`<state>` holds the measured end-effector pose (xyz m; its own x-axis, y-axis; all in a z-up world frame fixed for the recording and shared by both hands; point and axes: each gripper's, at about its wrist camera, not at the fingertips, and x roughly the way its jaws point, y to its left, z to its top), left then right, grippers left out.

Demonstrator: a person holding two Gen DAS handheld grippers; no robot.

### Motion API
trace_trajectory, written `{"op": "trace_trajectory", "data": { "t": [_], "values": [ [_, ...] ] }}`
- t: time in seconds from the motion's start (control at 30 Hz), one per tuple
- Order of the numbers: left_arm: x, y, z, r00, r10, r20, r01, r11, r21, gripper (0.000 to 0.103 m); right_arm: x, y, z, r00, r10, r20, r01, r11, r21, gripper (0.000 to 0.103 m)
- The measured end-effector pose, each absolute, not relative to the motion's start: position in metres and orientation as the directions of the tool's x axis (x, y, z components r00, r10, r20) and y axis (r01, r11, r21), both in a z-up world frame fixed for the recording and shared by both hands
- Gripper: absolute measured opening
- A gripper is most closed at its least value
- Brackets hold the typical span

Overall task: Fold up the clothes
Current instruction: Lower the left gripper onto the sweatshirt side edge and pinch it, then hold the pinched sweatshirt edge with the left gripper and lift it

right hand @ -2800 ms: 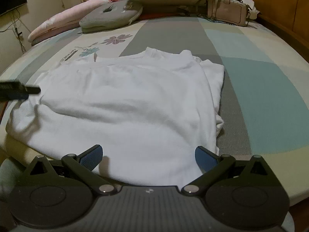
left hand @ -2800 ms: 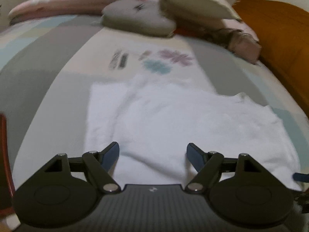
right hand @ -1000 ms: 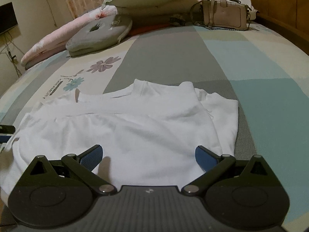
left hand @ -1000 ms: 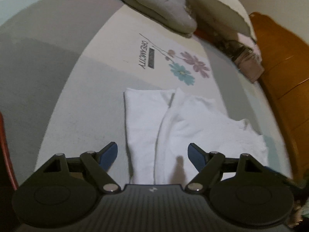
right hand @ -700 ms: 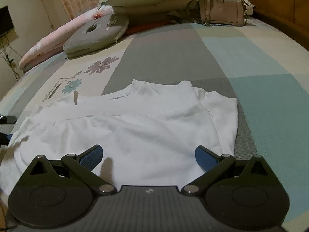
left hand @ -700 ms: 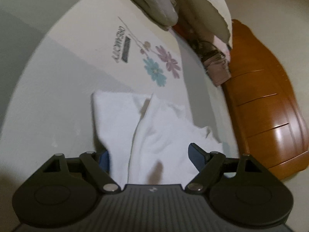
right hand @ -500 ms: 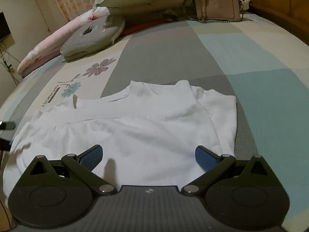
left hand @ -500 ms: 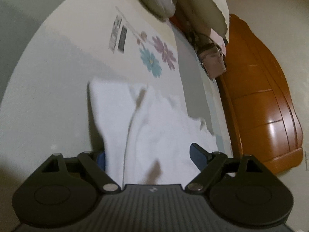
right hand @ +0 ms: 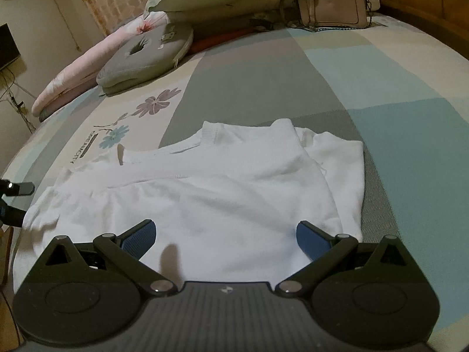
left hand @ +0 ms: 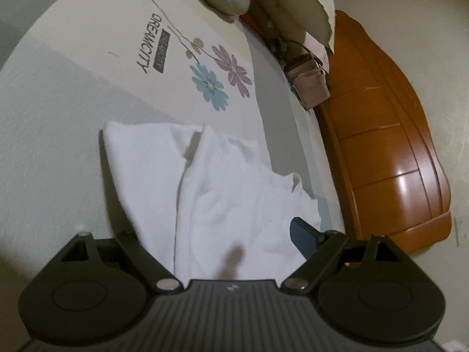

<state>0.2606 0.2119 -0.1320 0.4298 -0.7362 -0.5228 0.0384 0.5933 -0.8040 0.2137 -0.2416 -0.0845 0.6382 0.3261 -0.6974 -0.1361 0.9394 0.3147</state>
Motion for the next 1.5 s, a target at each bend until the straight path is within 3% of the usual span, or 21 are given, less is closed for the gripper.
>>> {"op": "trace_trajectory", "data": {
  "t": [0.27, 0.43, 0.53, 0.7, 0.8, 0.83, 0.87, 1.1, 1.5],
  "values": [
    [0.244, 0.209, -0.131, 0.385, -0.738, -0.555, 0.050, 0.616, -0.786, 0.082, 0.208, -0.242, -0.072, 0.552, 0.398, -0.733, -0.149, 0.912, 0.383, 0.103],
    [0.260, 0.207, -0.130, 0.362, -0.731, -0.579, 0.043, 0.633, -0.773, 0.078, 0.200, -0.235, -0.059, 0.530, 0.475, -0.702, -0.178, 0.872, 0.456, 0.103],
    [0.257, 0.204, -0.124, 0.340, -0.695, -0.634, 0.028, 0.681, -0.732, 0.062, 0.199, -0.229, -0.054, 0.517, 0.507, -0.690, -0.200, 0.855, 0.478, 0.103],
    [0.255, 0.202, -0.128, 0.327, -0.701, -0.634, 0.072, 0.687, -0.723, 0.062, 0.198, -0.222, -0.043, 0.506, 0.600, -0.620, -0.266, 0.792, 0.549, 0.103],
    [0.263, 0.201, -0.131, 0.339, -0.683, -0.647, 0.075, 0.705, -0.705, 0.038, 0.202, -0.214, -0.040, 0.495, 0.654, -0.572, -0.296, 0.746, 0.597, 0.103],
    [0.265, 0.199, -0.130, 0.343, -0.664, -0.665, 0.080, 0.726, -0.683, 0.023, 0.204, -0.211, -0.040, 0.492, 0.669, -0.557, -0.301, 0.732, 0.612, 0.103],
    [0.264, 0.196, -0.127, 0.346, -0.625, -0.700, 0.096, 0.766, -0.636, 0.019, 0.205, -0.208, -0.041, 0.490, 0.682, -0.543, -0.308, 0.718, 0.624, 0.103],
    [0.258, 0.183, -0.118, 0.370, -0.552, -0.747, 0.153, 0.829, -0.537, 0.019, 0.230, -0.169, -0.051, 0.473, 0.715, -0.515, -0.332, 0.686, 0.648, 0.103],
    [0.263, 0.170, -0.111, 0.356, -0.494, -0.793, 0.182, 0.869, -0.460, 0.019, 0.267, -0.113, -0.082, 0.577, 0.573, -0.582, -0.247, 0.802, 0.544, 0.103]
  ]
}}
